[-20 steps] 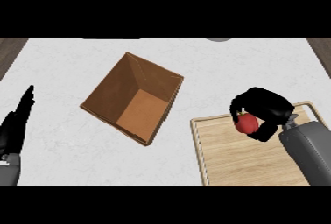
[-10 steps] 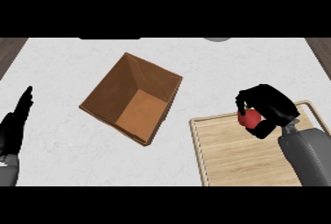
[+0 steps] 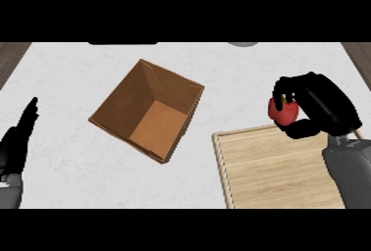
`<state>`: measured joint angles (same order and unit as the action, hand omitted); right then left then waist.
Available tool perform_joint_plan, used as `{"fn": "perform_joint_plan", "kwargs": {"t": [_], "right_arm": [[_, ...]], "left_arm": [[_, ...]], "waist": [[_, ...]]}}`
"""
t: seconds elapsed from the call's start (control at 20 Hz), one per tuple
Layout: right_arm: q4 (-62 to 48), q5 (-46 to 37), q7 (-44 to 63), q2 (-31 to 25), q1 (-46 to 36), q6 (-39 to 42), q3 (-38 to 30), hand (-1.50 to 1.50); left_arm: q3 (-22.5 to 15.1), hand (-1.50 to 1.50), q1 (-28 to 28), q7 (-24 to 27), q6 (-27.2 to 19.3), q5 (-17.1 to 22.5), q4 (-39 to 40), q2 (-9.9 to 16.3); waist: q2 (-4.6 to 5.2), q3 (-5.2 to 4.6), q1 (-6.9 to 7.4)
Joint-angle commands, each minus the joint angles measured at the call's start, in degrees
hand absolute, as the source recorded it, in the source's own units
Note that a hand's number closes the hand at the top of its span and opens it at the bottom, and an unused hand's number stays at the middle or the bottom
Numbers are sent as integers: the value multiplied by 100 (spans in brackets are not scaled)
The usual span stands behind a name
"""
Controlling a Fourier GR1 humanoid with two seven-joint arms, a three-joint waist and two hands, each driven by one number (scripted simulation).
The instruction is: Pick the bell pepper from the tray and place it in the cardboard box
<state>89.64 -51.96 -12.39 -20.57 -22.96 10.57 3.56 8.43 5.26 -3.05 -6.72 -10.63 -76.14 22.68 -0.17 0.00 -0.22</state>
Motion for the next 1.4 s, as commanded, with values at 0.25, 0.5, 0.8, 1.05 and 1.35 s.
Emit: {"fn": "perform_joint_plan", "kwargs": {"t": [0.25, 0.5, 0.8, 1.05, 1.35], "right_arm": [[874, 484, 821, 881, -852, 902, 382, 150], [769, 940, 1884, 1734, -1702, 1396, 302, 150], [-72, 1386, 2961, 2043, -2354, 382, 1066, 150], [-1540, 1978, 3180, 2053, -3176, -471, 1344, 150], [-3247, 2699, 2807, 2056, -4010, -1456, 1797, 150]], "left_arm": [[-3, 0, 141, -94, 15, -159, -4, -46], [12, 0, 13, -61, 17, -183, -131, -76], [102, 0, 121, -66, 101, -163, 38, -89], [40, 0, 24, 74, 121, -213, 8, -173], [-168, 0, 64, 231, -220, -504, 92, -518]], "waist": [[9, -4, 46], [10, -4, 83], [19, -3, 116], [34, -4, 202], [56, -6, 236]]}}
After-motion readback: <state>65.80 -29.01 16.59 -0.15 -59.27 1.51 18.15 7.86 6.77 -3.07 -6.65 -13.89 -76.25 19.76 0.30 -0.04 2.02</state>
